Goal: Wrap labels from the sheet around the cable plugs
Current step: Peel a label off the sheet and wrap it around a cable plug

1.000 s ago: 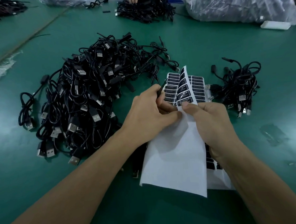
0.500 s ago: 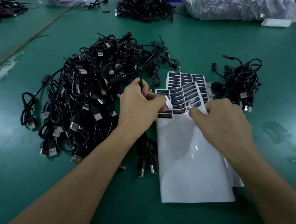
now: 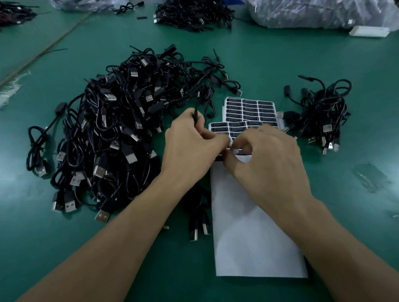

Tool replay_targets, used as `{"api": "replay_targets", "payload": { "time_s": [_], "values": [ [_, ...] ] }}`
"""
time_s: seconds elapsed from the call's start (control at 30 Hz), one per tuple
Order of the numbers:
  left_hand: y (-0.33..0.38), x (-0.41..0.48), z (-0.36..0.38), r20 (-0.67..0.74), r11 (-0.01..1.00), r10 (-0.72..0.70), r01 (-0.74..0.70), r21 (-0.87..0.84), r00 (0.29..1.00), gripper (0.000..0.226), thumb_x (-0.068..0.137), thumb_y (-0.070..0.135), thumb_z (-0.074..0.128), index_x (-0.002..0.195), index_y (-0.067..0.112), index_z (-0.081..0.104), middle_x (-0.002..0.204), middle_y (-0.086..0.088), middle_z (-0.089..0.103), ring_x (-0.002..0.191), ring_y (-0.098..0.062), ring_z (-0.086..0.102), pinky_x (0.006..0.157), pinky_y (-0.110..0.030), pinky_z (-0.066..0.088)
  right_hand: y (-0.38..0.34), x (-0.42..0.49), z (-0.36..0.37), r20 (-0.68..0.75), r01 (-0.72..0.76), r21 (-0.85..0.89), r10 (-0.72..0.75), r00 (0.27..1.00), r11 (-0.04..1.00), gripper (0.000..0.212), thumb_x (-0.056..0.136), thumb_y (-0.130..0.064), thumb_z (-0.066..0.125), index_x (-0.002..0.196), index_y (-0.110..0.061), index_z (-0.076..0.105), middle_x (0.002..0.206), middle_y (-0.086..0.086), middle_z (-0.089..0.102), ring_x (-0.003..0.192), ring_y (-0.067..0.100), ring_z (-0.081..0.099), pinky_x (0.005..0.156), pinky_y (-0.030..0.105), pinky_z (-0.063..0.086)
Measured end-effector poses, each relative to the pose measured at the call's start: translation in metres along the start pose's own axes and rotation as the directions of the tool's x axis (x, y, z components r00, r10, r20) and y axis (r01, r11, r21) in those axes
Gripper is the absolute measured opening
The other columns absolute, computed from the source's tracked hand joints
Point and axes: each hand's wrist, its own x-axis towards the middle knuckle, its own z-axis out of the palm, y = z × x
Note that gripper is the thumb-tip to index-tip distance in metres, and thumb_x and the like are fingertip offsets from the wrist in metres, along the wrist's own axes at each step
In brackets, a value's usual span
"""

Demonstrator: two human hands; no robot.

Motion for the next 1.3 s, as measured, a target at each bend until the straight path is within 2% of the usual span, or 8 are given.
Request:
{"api": "replay_targets", "payload": {
  "time_s": [0.33,0.43,0.5,0.57,0.77,1.1,1.2,1.3],
  "values": [
    [0.002,0.000,0.000,0.008,1.000,0.004,-0.003,-0.017,1.000,0.041,0.067,0.018,0.071,0.070,0.022,0.030,0.070,-0.025,0.059,0.055,-0.022,0.046,0.061,-0.056,0.052,0.003,0.006,0.006,0.013,-0.006,0.000,0.006,1.000,1.000,0.015,0.090,-0.028,0.067,0.093,-0.016,0.075,0.088,0.003,0.066,0.088,0.023,0.058,0.073,0.035,0.040],
    [0.003,-0.001,0.001,0.020,1.000,0.004,-0.003,-0.030,1.000,0.039,0.072,0.021,0.070,0.072,0.022,0.031,0.064,-0.015,0.056,0.060,-0.032,0.052,0.059,-0.056,0.053,0.002,0.007,0.004,-0.054,-0.033,0.192,0.045,0.998,0.981,0.009,0.085,-0.024,0.071,0.076,-0.022,0.074,0.070,-0.007,0.065,0.068,0.012,0.057,0.065,0.027,0.041],
    [0.004,-0.001,0.001,0.044,0.998,-0.010,0.012,-0.059,0.999,0.034,0.074,0.028,0.066,0.073,0.021,0.033,0.059,-0.001,0.053,0.062,-0.023,0.062,0.054,-0.047,0.052,0.003,0.007,0.003,-0.058,-0.094,0.400,0.128,0.990,0.912,0.017,0.082,-0.020,0.073,0.070,-0.031,0.070,0.061,-0.012,0.064,0.058,0.005,0.056,0.055,0.016,0.042],
    [0.006,-0.001,0.000,0.085,0.994,-0.026,0.035,-0.099,0.996,0.030,0.074,0.031,0.062,0.075,0.020,0.034,0.067,-0.008,0.059,0.063,-0.011,0.068,0.051,-0.035,0.048,0.005,0.009,0.003,-0.010,-0.159,0.545,0.195,0.981,0.823,0.024,0.081,-0.013,0.073,0.068,-0.032,0.070,0.059,-0.015,0.065,0.052,0.000,0.055,0.051,0.010,0.040],
    [0.005,-0.002,-0.001,0.165,0.991,0.015,0.007,-0.131,0.986,0.040,0.065,0.014,0.069,0.079,0.018,0.032,0.071,-0.003,0.072,0.084,-0.041,0.068,0.079,-0.059,0.056,0.010,0.015,0.002,0.139,-0.270,0.794,0.270,0.953,0.544,0.028,0.085,-0.006,0.070,0.066,-0.025,0.075,0.058,-0.012,0.066,0.052,-0.004,0.054,0.052,0.007,0.041],
    [0.000,-0.002,0.001,0.141,0.997,0.043,-0.034,-0.067,0.989,0.039,0.076,0.020,0.071,0.077,0.020,0.033,0.073,-0.001,0.073,0.078,-0.031,0.070,0.074,-0.051,0.058,0.015,0.015,0.003,0.098,-0.278,0.742,0.312,0.945,0.610,0.022,0.086,-0.016,0.073,0.070,-0.030,0.077,0.052,-0.011,0.058,0.045,0.001,0.039,0.045,0.016,0.035],
    [0.003,-0.003,0.001,0.150,0.992,-0.026,0.043,-0.115,0.988,0.030,0.087,0.044,0.052,0.081,0.016,0.044,0.078,-0.003,0.072,0.074,-0.020,0.072,0.052,-0.026,0.050,0.014,0.016,0.003,0.073,-0.259,0.788,0.333,0.940,0.558,0.026,0.088,-0.014,0.071,0.066,-0.029,0.076,0.053,-0.013,0.056,0.047,0.002,0.039,0.046,0.017,0.035],
    [0.003,-0.003,0.000,0.162,0.989,-0.068,0.088,-0.119,0.984,0.040,0.091,0.046,0.030,0.085,0.016,0.054,0.080,0.000,0.074,0.070,-0.010,0.068,0.061,-0.028,0.045,0.012,0.015,-0.001,0.053,-0.206,0.885,0.348,0.936,0.417,0.026,0.089,-0.011,0.070,0.069,-0.026,0.074,0.057,-0.013,0.056,0.050,0.002,0.042,0.045,0.016,0.036]
  ]
}}
